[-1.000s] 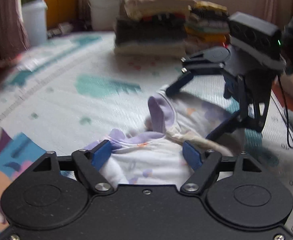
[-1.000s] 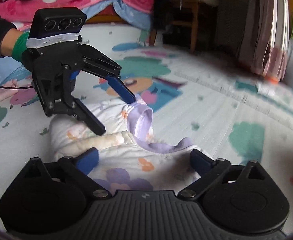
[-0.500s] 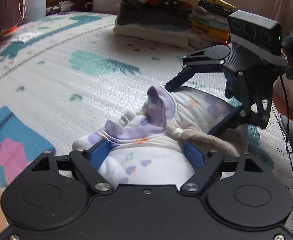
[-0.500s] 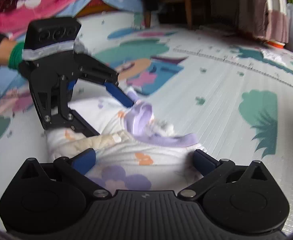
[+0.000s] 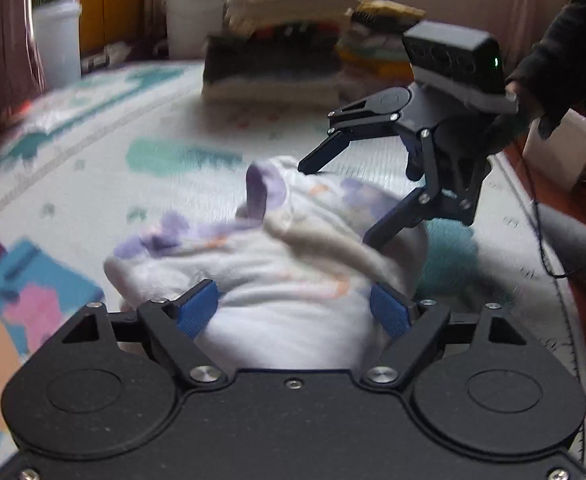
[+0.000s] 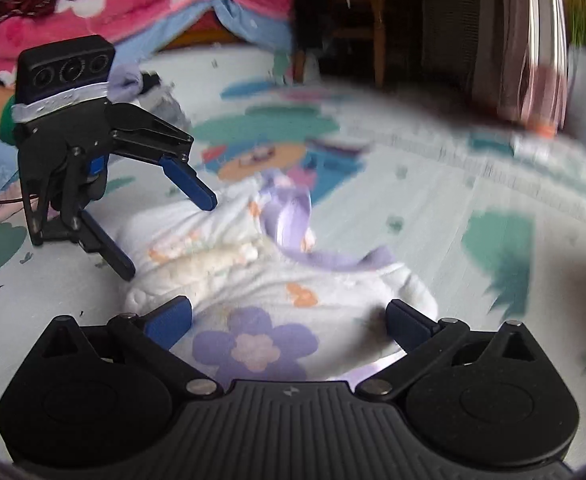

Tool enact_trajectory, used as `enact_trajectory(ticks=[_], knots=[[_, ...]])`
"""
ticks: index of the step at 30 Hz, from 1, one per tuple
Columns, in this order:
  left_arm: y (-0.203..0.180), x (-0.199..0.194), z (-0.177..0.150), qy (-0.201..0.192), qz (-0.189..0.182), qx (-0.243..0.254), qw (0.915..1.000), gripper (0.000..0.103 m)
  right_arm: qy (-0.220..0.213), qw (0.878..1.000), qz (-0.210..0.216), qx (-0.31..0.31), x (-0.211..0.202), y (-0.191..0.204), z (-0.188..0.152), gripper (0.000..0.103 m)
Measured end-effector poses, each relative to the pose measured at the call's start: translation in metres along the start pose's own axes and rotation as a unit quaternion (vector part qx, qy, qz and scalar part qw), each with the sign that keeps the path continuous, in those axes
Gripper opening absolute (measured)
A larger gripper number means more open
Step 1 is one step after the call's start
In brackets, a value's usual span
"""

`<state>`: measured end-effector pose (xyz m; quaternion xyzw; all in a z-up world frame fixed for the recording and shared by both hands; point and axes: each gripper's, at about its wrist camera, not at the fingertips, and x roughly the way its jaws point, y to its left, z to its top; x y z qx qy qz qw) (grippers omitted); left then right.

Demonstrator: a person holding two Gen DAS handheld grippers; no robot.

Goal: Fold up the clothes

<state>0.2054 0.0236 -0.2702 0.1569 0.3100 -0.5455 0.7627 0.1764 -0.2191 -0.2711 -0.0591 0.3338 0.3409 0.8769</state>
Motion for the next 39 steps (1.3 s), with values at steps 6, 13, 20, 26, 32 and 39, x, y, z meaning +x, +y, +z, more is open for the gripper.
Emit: enact_trajectory(ticks=[6,13,20,26,32,39], knots=[[0.011,0.019,0.004,0.031,-0.035,0.032,0.9984,0.095,0.026,0.999,0.032,0.006,0.021,-0.011,-0.003,0.103],[0.023,-0.035,0.021,-0.067,0.016,-0.109,0.9916,0.096,-0.057,0.993,-0.028,0.098,-0.032,-0.002,-0.002,0.102],[0.045,-0.053,-0.03,-0.119,0.039,-0.374,0.9191,0.096,-0.038,0.931,0.005,0.363,-0.029,-0.031,-0.041,0.102],[0.069,-0.03,-0.056,-0.12,0.018,-0.507,0.8534,0.096,-0.064,0.855,0.022,0.514,-0.018,-0.055,-0.074,0.098],[0.068,-0.012,-0.049,-0.084,0.032,-0.515,0.8524,0.087,-0.046,0.876,0.037,0.479,-0.001,-0.045,-0.062,0.095],[0.043,-0.005,-0.04,-0.054,0.057,-0.556,0.8277,0.052,-0.039,0.868,0.045,0.493,0.004,-0.044,-0.057,0.064]])
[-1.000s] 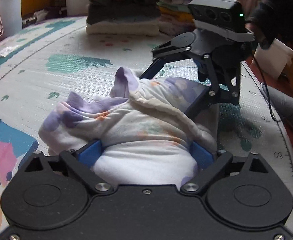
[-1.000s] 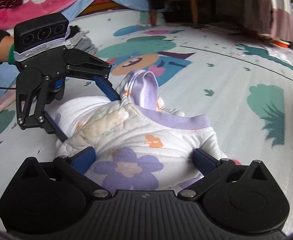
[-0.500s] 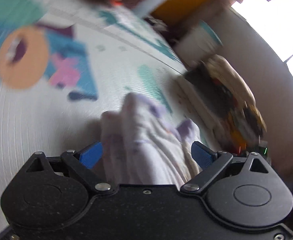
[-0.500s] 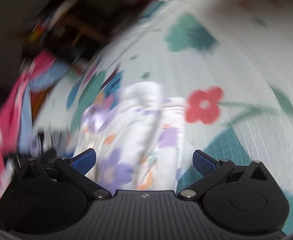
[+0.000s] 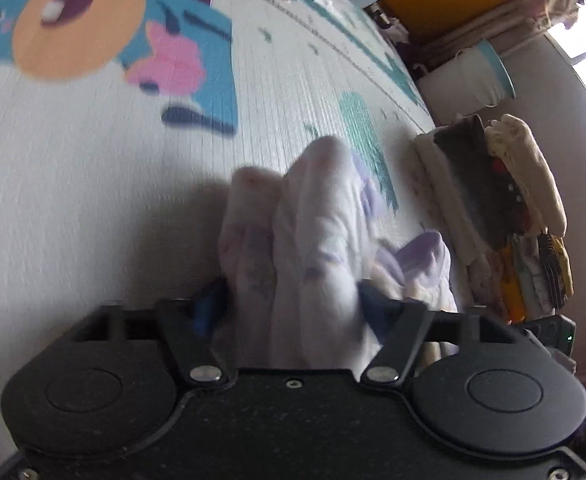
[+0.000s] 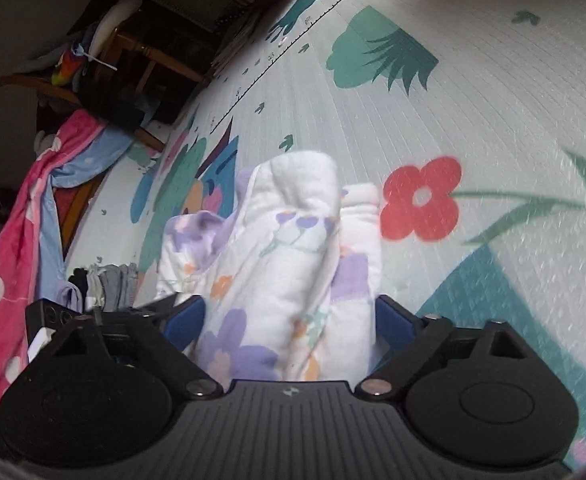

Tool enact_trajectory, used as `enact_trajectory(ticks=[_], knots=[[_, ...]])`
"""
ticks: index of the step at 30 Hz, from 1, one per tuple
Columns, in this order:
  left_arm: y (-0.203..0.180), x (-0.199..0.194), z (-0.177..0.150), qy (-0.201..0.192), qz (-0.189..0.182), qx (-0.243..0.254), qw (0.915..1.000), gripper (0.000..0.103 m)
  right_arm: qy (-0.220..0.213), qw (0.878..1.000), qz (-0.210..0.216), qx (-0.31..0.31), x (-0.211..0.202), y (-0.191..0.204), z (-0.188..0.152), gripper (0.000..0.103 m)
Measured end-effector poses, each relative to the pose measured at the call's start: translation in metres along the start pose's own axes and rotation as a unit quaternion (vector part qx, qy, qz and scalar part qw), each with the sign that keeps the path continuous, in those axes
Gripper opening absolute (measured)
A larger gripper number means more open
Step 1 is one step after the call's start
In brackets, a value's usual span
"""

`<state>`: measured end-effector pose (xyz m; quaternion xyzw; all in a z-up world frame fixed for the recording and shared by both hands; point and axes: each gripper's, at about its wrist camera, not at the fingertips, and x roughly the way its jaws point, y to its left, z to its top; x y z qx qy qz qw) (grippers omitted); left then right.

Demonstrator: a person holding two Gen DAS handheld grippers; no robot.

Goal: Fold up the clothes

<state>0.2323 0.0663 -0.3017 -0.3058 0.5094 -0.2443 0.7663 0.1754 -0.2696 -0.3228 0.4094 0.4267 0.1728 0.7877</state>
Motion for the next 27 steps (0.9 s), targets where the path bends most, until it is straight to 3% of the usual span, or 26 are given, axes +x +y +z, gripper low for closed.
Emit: enact_trajectory(ticks=[1,4,6,10,12,15,17,21,24,25,27], knots=[[0.003,-0.003,-0.005,-0.002,-0.001,-0.012,0.9999,0.051,0.013,1.0,0.009,0.018,0.003,-0.003,-0.002,0.059],[0.019,-0.026,-0.024,-0.012,-0.011,-0.067,0.9976,0.048,0.044,0.999,0.004,0.001,0.009,0.005,-0.006,0.059],[0.036,-0.052,-0.042,-0.025,-0.02,-0.106,0.9938,0.047,0.087,0.996,0.005,-0.013,0.018,0.017,-0.008,0.059],[0.08,-0.108,-0.088,-0.082,-0.039,-0.178,0.9799,0.047,0.202,0.977,0.013,-0.064,0.05,0.052,-0.03,0.059],[0.09,-0.124,-0.104,-0.102,-0.044,-0.189,0.9756,0.054,0.233,0.967,0.008,-0.104,0.064,0.073,-0.035,0.07],[0.098,-0.143,-0.122,-0.133,-0.044,-0.195,0.9709,0.076,0.235,0.958,-0.007,-0.166,0.065,0.101,-0.028,0.079],[0.101,-0.151,-0.13,-0.146,-0.053,-0.199,0.9677,0.079,0.234,0.951,-0.009,-0.2,0.055,0.11,-0.023,0.089],[0.102,-0.151,-0.127,-0.151,-0.064,-0.176,0.9706,0.079,0.231,0.947,-0.025,-0.222,0.043,0.1,-0.022,0.091],[0.105,-0.144,-0.118,-0.159,-0.078,-0.165,0.9703,0.078,0.188,0.965,-0.015,-0.18,0.036,0.073,-0.031,0.089],[0.102,-0.139,-0.116,-0.16,-0.078,-0.164,0.9703,0.078,0.174,0.974,-0.004,-0.144,0.036,0.064,-0.034,0.078],[0.094,-0.133,-0.112,-0.148,-0.062,-0.149,0.9757,0.071,0.129,0.985,0.006,-0.113,0.034,0.056,-0.049,0.075]])
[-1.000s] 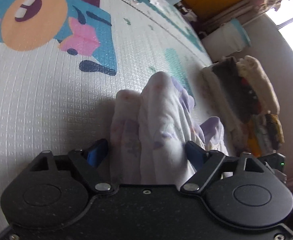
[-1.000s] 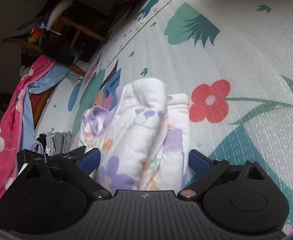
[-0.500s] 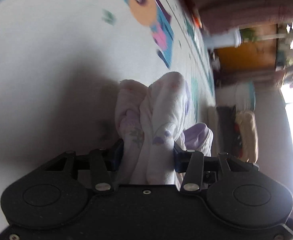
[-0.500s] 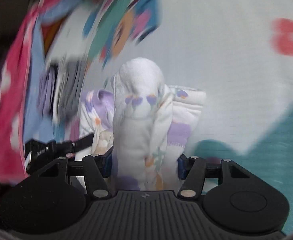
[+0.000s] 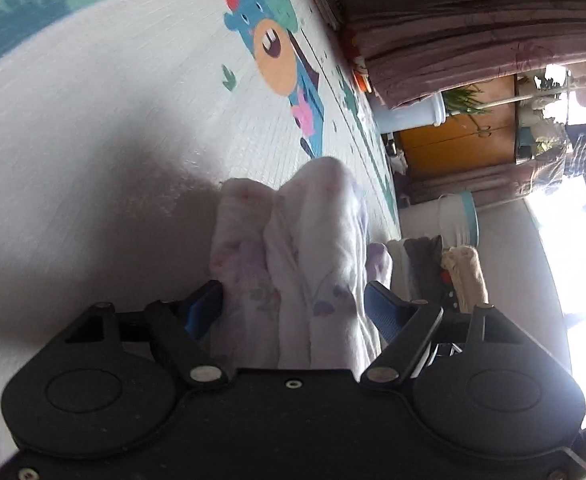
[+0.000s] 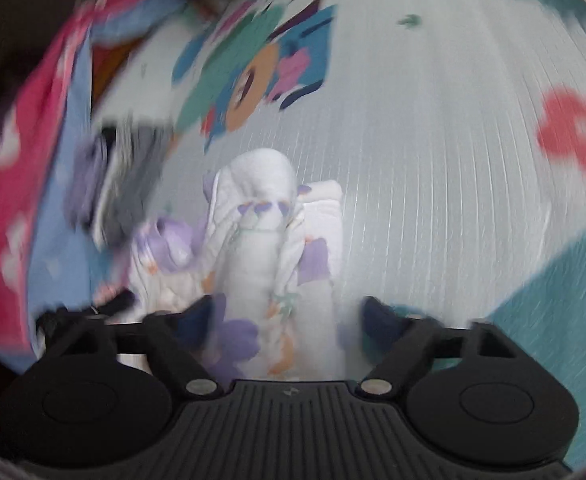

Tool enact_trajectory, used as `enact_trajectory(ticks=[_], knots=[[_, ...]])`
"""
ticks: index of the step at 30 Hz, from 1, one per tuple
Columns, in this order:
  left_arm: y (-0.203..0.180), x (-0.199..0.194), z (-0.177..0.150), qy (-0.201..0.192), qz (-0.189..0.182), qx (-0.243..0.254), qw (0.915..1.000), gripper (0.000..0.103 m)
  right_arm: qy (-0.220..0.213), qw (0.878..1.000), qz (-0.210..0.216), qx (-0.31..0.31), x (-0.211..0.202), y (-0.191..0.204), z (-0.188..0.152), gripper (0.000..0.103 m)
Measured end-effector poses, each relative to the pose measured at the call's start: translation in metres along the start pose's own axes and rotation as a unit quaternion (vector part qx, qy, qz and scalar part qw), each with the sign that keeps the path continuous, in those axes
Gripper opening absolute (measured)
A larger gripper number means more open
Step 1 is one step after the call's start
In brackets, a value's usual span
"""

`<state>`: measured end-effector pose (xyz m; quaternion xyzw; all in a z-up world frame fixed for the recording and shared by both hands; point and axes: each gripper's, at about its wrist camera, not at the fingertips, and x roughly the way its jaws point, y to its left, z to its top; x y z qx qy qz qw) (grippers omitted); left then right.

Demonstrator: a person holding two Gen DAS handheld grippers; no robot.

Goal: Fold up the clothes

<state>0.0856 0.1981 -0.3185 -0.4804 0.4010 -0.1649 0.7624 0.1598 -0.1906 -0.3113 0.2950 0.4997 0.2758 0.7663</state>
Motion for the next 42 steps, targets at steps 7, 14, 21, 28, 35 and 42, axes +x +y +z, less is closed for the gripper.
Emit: enact_trajectory(ticks=[7,14,21,28,35,42], knots=[[0.011,0.006,-0.017,0.006,-0.022,-0.064,0.9977,0.044,-0.109,0.989,0.0,0.104,0.011,0.009,-0.045,0.072],[0.047,-0.05,-0.023,-0.032,-0.045,-0.129,0.9901,0.042,-0.041,0.996,0.029,0.076,0.038,0.042,-0.048,0.057],[0.081,-0.155,-0.023,-0.15,-0.051,-0.177,0.9713,0.042,0.02,0.994,0.108,-0.001,0.102,0.123,-0.041,0.056],[0.093,-0.269,-0.019,-0.306,-0.028,-0.167,0.9366,0.042,0.121,0.965,0.213,-0.094,0.196,0.233,-0.024,0.056],[0.109,-0.351,-0.032,-0.466,-0.023,-0.179,0.8662,0.042,0.209,0.912,0.299,-0.189,0.294,0.365,-0.011,0.056],[0.174,-0.345,-0.054,-0.487,0.046,-0.316,0.8131,0.053,0.248,0.915,0.16,-0.275,0.383,0.426,-0.039,0.061]])
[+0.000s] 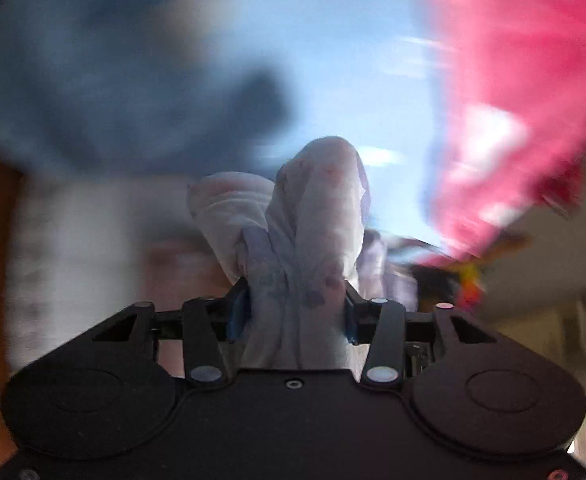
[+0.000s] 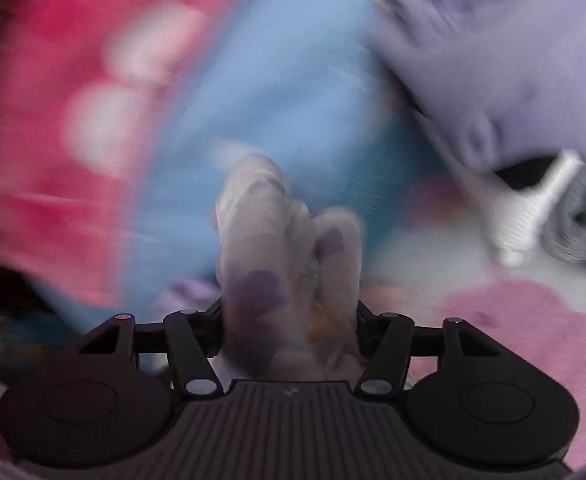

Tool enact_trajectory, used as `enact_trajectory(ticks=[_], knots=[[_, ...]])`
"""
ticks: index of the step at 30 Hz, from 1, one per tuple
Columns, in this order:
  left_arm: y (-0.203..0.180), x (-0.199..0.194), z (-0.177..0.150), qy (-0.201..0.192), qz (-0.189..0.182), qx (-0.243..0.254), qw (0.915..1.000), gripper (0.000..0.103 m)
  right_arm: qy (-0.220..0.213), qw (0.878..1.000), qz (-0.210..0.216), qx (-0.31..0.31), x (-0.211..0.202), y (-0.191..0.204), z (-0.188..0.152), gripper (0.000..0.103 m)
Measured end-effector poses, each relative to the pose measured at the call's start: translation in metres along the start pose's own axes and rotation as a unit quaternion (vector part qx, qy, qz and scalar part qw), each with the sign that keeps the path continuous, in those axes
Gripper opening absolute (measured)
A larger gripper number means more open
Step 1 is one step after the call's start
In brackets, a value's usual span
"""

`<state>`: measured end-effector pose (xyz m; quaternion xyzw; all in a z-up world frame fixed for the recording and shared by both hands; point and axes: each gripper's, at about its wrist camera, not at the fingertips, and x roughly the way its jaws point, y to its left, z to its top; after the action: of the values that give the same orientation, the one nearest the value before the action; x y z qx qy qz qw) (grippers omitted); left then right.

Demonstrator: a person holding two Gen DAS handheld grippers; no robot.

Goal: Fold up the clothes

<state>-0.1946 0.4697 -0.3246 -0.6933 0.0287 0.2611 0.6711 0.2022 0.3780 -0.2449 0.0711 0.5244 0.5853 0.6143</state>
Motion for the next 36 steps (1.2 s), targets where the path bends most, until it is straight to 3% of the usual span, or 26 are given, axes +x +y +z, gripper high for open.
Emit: enact_trajectory(ticks=[1,2,5,7,8,10,12,16,17,19,21,22,27,30,32,33,36], knots=[[0.004,0.002,-0.001,0.001,0.0,-0.001,1.0,0.057,0.011,0.999,-0.046,-0.004,0.011,0.001,-0.002,0.071],[-0.001,0.002,-0.002,0.003,0.002,0.017,0.9999,0.061,0.002,0.998,-0.066,-0.009,0.011,0.005,-0.005,0.074],[-0.021,-0.006,0.006,0.01,0.019,0.087,0.996,0.07,-0.082,0.994,-0.057,-0.037,-0.025,0.022,-0.015,0.075],[-0.033,-0.017,0.012,-0.001,0.03,0.139,0.9898,0.071,-0.13,0.986,-0.078,-0.074,-0.055,0.034,-0.021,0.075],[-0.043,-0.024,0.01,-0.015,0.039,0.185,0.9818,0.071,-0.15,0.979,-0.09,-0.101,-0.068,0.041,-0.025,0.075],[-0.063,-0.039,0.005,-0.045,0.057,0.283,0.9565,0.071,-0.17,0.969,-0.097,-0.151,-0.087,0.055,-0.031,0.074],[-0.083,-0.043,0.001,-0.058,0.031,0.356,0.9323,0.071,-0.166,0.959,-0.1,-0.209,-0.091,0.069,-0.038,0.068],[-0.091,-0.003,-0.002,-0.053,-0.007,0.456,0.8886,0.072,-0.133,0.94,-0.094,-0.299,-0.071,0.091,-0.049,0.067],[-0.083,0.012,-0.003,-0.038,0.002,0.467,0.8834,0.072,-0.121,0.94,-0.091,-0.306,-0.062,0.092,-0.05,0.067],[-0.065,0.042,-0.006,0.0,0.027,0.486,0.8737,0.072,-0.068,0.953,-0.104,-0.278,-0.03,0.082,-0.042,0.067],[-0.045,0.058,-0.012,-0.006,0.022,0.492,0.8702,0.071,-0.017,0.96,-0.139,-0.245,0.001,0.065,-0.041,0.067],[-0.039,0.063,-0.015,-0.011,0.018,0.507,0.8615,0.071,-0.023,0.965,-0.136,-0.224,0.004,0.056,-0.042,0.067],[-0.048,0.059,-0.017,-0.004,0.021,0.519,0.8545,0.072,-0.034,0.979,-0.106,-0.169,-0.003,0.037,-0.039,0.071],[-0.062,0.035,-0.017,-0.025,0.018,0.496,0.8677,0.073,-0.115,0.988,-0.057,-0.081,-0.056,0.028,-0.033,0.072],[-0.067,0.02,-0.022,-0.039,0.011,0.492,0.8695,0.076,-0.154,0.987,-0.047,-0.028,-0.097,0.023,-0.039,0.08],[-0.071,0.016,-0.024,-0.04,0.012,0.491,0.8699,0.078,-0.15,0.987,-0.049,-0.017,-0.115,0.022,-0.045,0.081],[-0.082,0.01,-0.026,-0.036,0.005,0.461,0.8866,0.079,-0.128,0.989,-0.07,-0.002,-0.172,0.022,-0.067,0.091]])
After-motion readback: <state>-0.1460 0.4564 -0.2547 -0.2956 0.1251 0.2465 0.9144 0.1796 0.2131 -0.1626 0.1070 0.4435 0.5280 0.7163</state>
